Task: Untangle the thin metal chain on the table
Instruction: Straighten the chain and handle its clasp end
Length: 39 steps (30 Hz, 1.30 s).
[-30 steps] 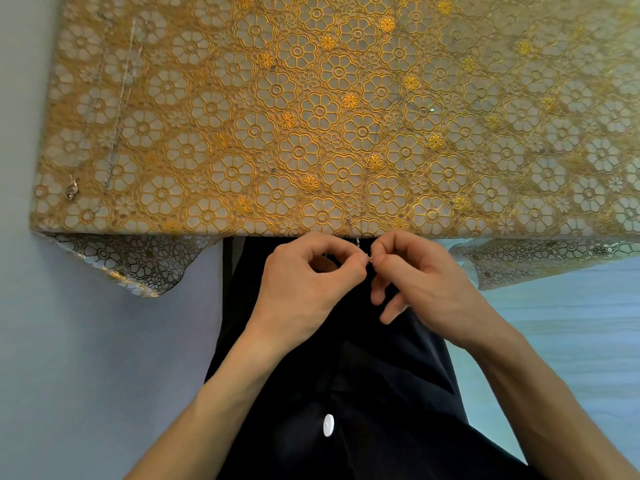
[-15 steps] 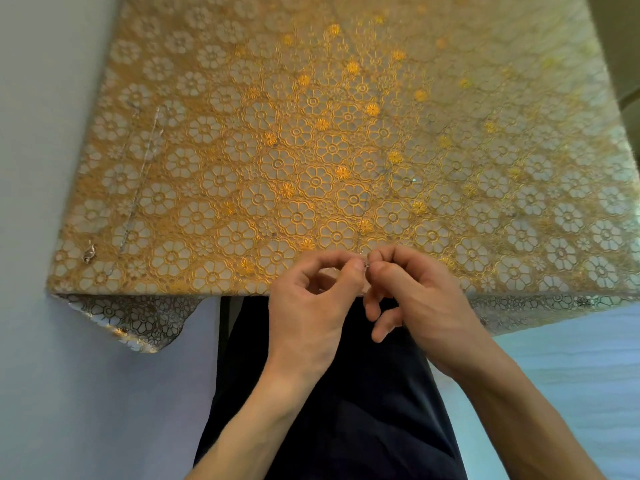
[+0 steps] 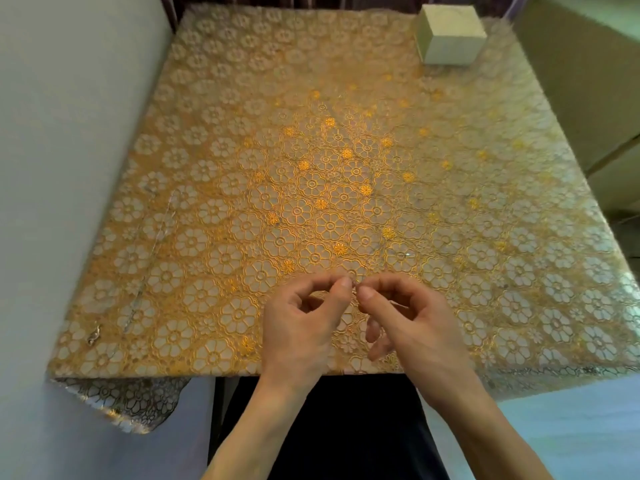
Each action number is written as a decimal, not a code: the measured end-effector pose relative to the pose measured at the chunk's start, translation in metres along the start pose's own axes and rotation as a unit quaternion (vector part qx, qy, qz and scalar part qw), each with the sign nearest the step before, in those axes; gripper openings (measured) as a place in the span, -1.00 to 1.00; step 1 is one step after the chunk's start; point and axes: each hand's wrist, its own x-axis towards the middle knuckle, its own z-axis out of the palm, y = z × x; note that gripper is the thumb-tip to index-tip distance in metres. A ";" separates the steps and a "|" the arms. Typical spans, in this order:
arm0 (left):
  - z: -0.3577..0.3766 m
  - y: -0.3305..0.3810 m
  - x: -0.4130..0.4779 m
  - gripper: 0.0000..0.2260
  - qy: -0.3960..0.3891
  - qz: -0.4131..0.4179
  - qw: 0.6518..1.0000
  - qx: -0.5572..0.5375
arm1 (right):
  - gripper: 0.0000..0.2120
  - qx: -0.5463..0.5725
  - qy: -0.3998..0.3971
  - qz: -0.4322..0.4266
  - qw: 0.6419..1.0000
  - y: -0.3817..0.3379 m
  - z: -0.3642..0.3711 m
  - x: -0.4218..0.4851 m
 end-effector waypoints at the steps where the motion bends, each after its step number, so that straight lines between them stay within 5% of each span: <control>1: 0.000 -0.002 0.000 -0.92 0.004 -0.001 1.000 0.008 | -0.94 0.009 0.005 0.004 1.000 0.001 0.001 -0.001; 13: -0.002 -0.017 -0.008 -0.95 0.000 0.096 0.984 0.152 | -0.88 -0.165 0.054 -0.086 0.981 0.017 -0.006 -0.009; 18: -0.004 -0.018 -0.011 -0.91 -0.003 0.139 0.970 0.200 | -0.92 -0.213 0.031 -0.061 0.975 0.019 -0.010 -0.003; 39: -0.009 -0.021 -0.021 -0.91 -0.025 0.039 0.980 0.193 | -0.88 0.012 0.024 0.067 0.997 0.031 0.000 -0.011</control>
